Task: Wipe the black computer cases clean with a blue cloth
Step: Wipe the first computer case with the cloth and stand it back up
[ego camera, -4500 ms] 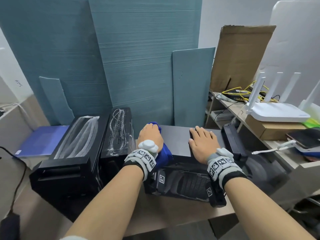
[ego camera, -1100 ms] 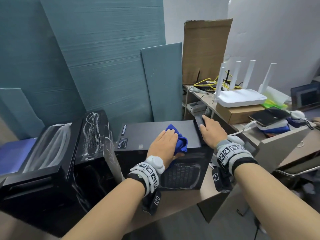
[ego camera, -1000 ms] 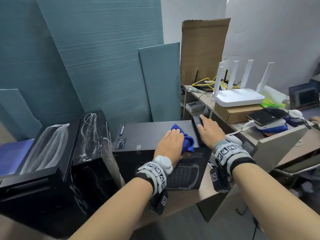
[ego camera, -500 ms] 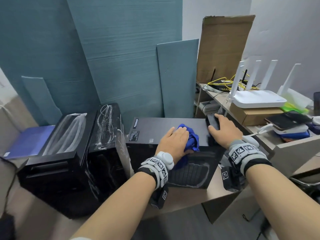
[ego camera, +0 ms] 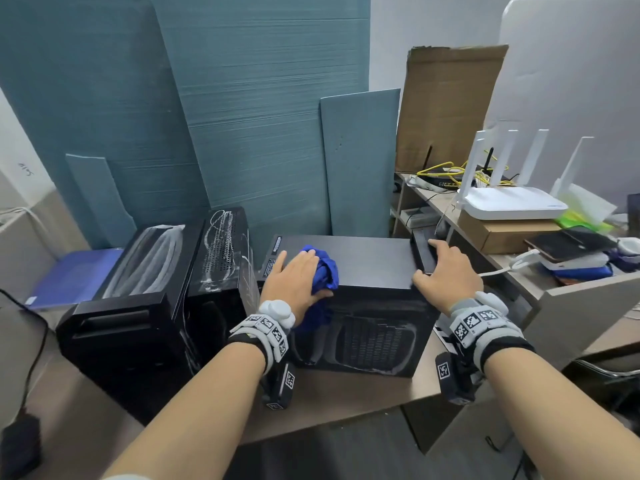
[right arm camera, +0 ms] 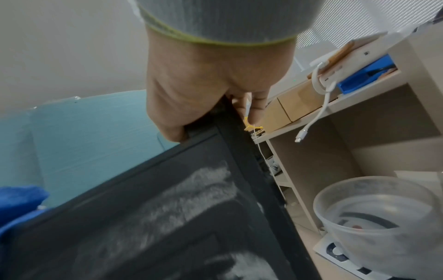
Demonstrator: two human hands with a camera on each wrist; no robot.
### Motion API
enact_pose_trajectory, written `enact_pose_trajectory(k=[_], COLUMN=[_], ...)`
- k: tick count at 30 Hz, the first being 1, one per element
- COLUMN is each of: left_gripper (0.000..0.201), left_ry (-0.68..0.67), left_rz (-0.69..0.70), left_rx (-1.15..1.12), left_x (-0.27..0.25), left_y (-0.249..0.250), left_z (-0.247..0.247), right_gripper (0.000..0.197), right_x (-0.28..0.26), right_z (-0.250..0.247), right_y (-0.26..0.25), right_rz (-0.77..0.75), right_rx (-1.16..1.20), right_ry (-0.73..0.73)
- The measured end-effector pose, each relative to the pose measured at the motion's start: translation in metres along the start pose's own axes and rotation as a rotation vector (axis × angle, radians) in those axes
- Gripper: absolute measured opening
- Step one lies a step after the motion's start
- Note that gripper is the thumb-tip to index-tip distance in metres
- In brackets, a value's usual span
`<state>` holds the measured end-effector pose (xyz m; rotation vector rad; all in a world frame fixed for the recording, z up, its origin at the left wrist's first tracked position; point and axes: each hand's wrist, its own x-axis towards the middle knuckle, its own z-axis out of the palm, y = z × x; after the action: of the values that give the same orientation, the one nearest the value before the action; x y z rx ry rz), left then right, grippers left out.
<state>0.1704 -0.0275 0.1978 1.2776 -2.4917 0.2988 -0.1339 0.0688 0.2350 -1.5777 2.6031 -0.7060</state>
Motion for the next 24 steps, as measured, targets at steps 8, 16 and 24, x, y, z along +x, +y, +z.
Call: enact_pose_trajectory(k=[8,16,24], left_gripper=[0.067,0.054,0.056], left_ry=[-0.001,-0.068,0.027], left_rz=[-0.273,-0.676,-0.901], left_rx=[0.06,-0.2,-0.329], left_x=[-0.028,-0.05,-0.051], left_y=[-0.027,0.002,0.025], left_z=[-0.009,-0.013,-0.013], right_gripper=[0.063,0.064,0.069], right_x=[0.001,0.019,0.003], right_z=[0.001,0.0,0.006], right_y=[0.009,0.025,0.029], right_rz=[-0.079,-0.111,0.003], right_rx=[-0.07,0.06,0.295], right_ry=[-0.012,-0.031,0.114])
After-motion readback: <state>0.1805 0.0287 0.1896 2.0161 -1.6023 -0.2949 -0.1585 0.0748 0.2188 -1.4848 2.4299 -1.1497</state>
